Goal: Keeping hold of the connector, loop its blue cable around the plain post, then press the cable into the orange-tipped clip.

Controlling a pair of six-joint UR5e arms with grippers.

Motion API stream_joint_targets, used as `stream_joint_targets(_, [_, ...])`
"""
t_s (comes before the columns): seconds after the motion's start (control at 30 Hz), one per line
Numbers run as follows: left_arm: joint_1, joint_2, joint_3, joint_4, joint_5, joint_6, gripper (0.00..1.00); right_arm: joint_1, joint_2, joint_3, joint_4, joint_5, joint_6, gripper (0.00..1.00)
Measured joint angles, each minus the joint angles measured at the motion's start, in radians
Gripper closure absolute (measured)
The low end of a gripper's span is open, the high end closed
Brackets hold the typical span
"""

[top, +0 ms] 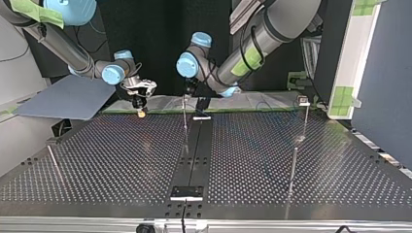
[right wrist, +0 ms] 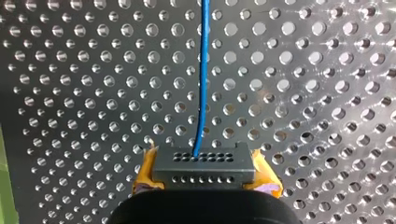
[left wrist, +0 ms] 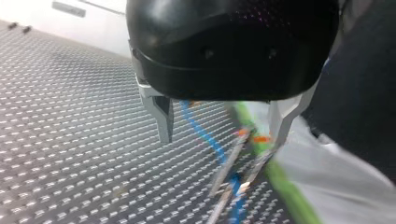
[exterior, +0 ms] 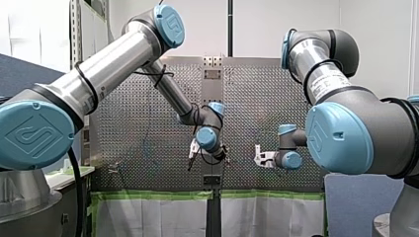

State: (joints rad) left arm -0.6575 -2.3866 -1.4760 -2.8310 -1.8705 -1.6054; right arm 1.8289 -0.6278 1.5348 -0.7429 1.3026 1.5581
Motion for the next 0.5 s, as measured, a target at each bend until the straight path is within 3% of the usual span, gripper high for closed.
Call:
stream_joint_targets(0.23, [-0.012,0.001,-0.059,0.009,0.01,-0.003,0.0,0.0,0.001,0.0,0.003,0.0,-0.001,1.0])
stream_joint_targets(0.5, [-0.014,0.001,-0.069,0.023,0.009,-0.02,0.0,0.001,0.001,0.0,0.005,0.0,-0.001,1.0])
